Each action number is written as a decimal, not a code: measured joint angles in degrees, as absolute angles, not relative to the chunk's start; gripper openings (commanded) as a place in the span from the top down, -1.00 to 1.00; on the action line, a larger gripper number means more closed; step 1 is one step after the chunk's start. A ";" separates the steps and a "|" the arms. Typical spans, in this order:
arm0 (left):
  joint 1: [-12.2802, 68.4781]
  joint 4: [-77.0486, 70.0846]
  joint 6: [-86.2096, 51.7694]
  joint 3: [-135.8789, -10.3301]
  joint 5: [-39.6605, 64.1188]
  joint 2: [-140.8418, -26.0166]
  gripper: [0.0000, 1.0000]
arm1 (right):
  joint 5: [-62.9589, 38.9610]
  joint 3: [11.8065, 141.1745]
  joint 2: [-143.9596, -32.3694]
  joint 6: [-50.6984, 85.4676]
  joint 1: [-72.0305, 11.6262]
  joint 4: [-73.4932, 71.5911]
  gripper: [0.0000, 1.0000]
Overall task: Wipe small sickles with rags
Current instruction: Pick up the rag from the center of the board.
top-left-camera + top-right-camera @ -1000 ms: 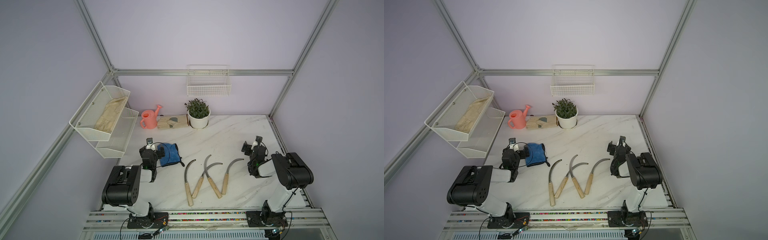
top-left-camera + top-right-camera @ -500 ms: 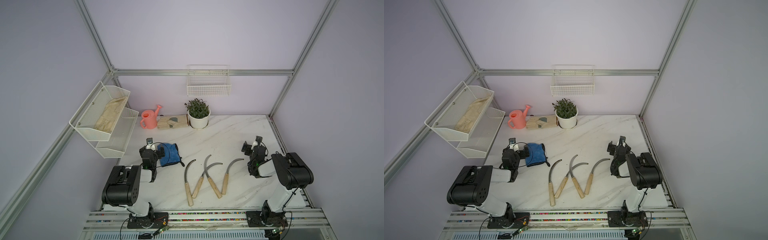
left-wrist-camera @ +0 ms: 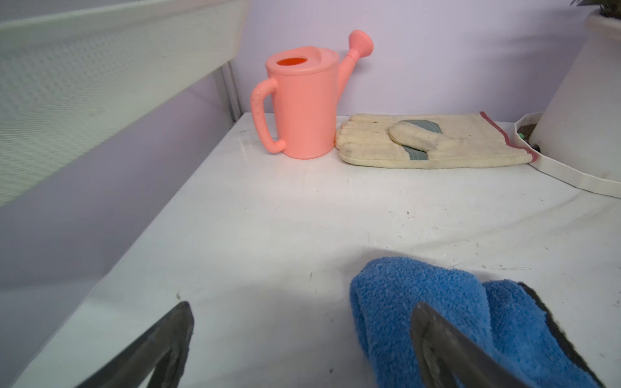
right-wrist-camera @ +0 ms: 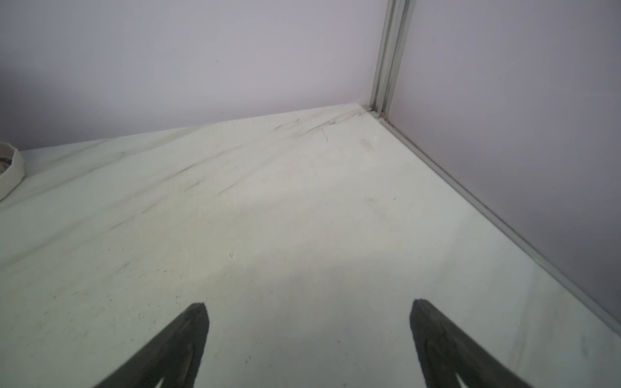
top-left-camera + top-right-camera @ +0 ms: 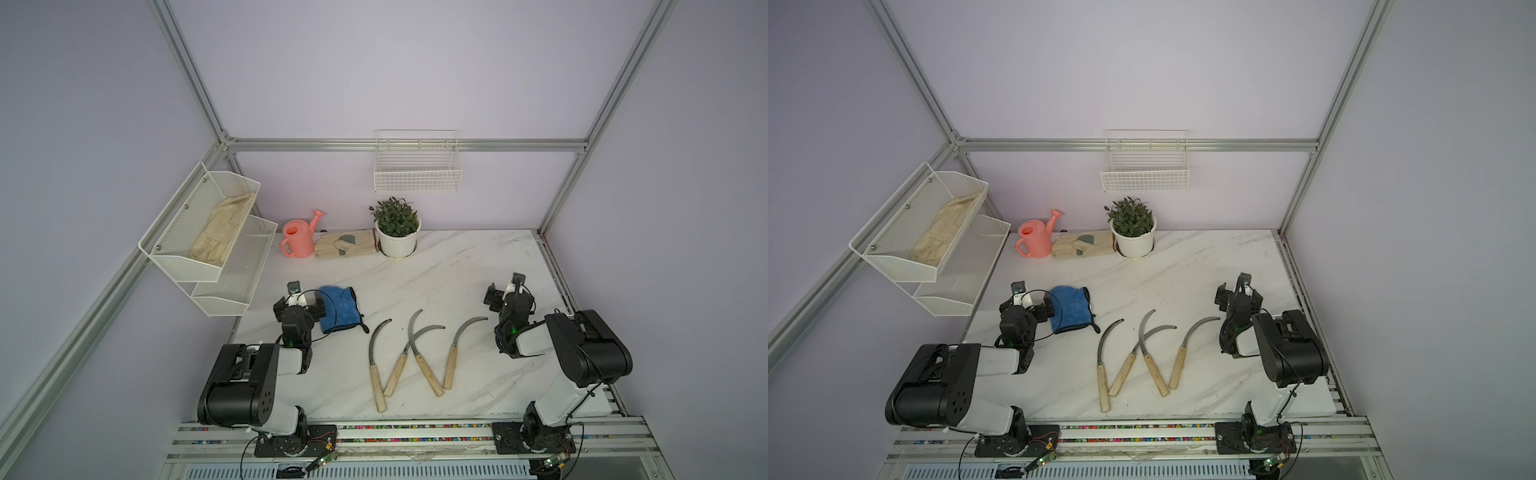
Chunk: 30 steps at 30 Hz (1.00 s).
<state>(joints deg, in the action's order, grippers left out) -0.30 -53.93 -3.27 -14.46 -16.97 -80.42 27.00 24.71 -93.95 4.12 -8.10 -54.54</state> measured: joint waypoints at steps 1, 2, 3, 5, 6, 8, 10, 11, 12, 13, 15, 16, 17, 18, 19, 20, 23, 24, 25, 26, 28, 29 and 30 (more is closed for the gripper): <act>-0.30 -54.50 -3.75 -12.60 -17.98 -77.08 -0.99 | 28.51 24.99 -90.65 4.80 -9.21 -52.27 -0.94; -0.30 -54.74 -4.43 -10.98 -19.05 -73.21 -1.00 | 29.54 25.82 -86.94 5.85 -10.35 -49.17 -0.94; -0.30 -54.19 -5.61 -10.00 -19.99 -69.30 -1.00 | 30.17 27.33 -83.15 7.73 -11.14 -44.77 -0.94; -0.30 -51.13 -8.78 -9.63 -20.84 -61.63 -1.00 | 30.00 31.55 -76.82 11.92 -11.33 -35.29 -0.94; -0.30 -48.51 -10.87 -9.65 -20.69 -57.01 -0.99 | 28.86 33.50 -74.00 13.76 -11.31 -31.77 -0.94; -0.34 -41.91 -14.50 -9.87 -19.11 -48.01 -0.99 | 24.47 35.07 -68.66 15.92 -11.16 -27.90 -0.94; -0.36 -35.66 -17.10 -10.15 -15.62 -40.29 -1.00 | 17.76 34.41 -63.77 16.58 -11.14 -26.26 -0.94; -0.36 -33.50 -17.63 -10.15 -12.99 -36.75 -0.99 | 13.37 33.50 -61.25 16.67 -11.16 -26.13 -0.94; -0.36 -32.14 -18.61 -10.15 -10.59 -34.04 -0.99 | 9.69 32.27 -58.81 16.97 -11.16 -26.39 -0.94; -0.36 -31.16 -19.29 -10.15 -8.95 -32.23 -0.99 | 7.14 31.22 -57.06 17.78 -11.25 -26.61 -0.94; -0.36 -27.42 -21.26 -10.31 -5.96 -28.62 -0.99 | 3.92 30.13 -53.74 21.34 -11.38 -25.45 -0.94; -0.36 -24.64 -21.98 -10.85 -4.86 -27.55 -0.99 | 2.15 30.85 -52.73 22.98 -11.29 -23.53 -0.94; -0.36 -21.04 -22.59 -11.99 -4.14 -27.11 -1.00 | 0.32 32.75 -52.47 23.75 -11.25 -20.58 -0.94; -0.36 -17.69 -23.49 -13.47 -3.75 -27.16 -1.00 | -1.41 34.94 -52.86 24.29 -11.20 -18.28 -0.94; -0.36 -14.37 -24.69 -15.18 -3.86 -27.46 -1.00 | -3.44 37.58 -53.71 25.10 -11.09 -16.36 -0.94; -0.36 -10.57 -26.30 -17.21 -4.69 -27.90 -1.00 | -5.28 40.47 -54.72 26.28 -11.05 -14.50 -0.94; -0.36 0.80 -31.03 -23.68 -8.47 -29.06 -0.99 | -8.47 45.32 -55.99 28.60 -11.05 -10.92 -0.94; -0.36 3.99 -32.08 -25.52 -9.89 -29.10 -0.99 | -8.71 45.60 -55.70 29.41 -11.07 -10.41 -0.94; -0.36 6.90 -32.62 -27.03 -11.27 -29.08 -0.99 | -8.45 45.41 -54.89 30.70 -11.05 -9.56 -0.94; -0.36 9.54 -33.06 -28.16 -12.80 -28.64 -1.00 | -7.75 44.75 -53.89 32.10 -11.05 -8.82 -0.94; -0.36 12.91 -33.34 -28.62 -15.16 -27.27 -1.00 | -6.55 42.68 -51.37 34.54 -11.03 -7.27 -0.94; -0.36 15.09 -33.47 -28.62 -16.49 -26.20 -1.00 | -7.27 41.80 -50.48 34.61 -11.05 -7.03 -0.94; -0.36 16.95 -33.69 -28.62 -17.69 -25.26 -1.00 | -8.49 41.28 -50.30 34.63 -11.14 -7.18 -0.94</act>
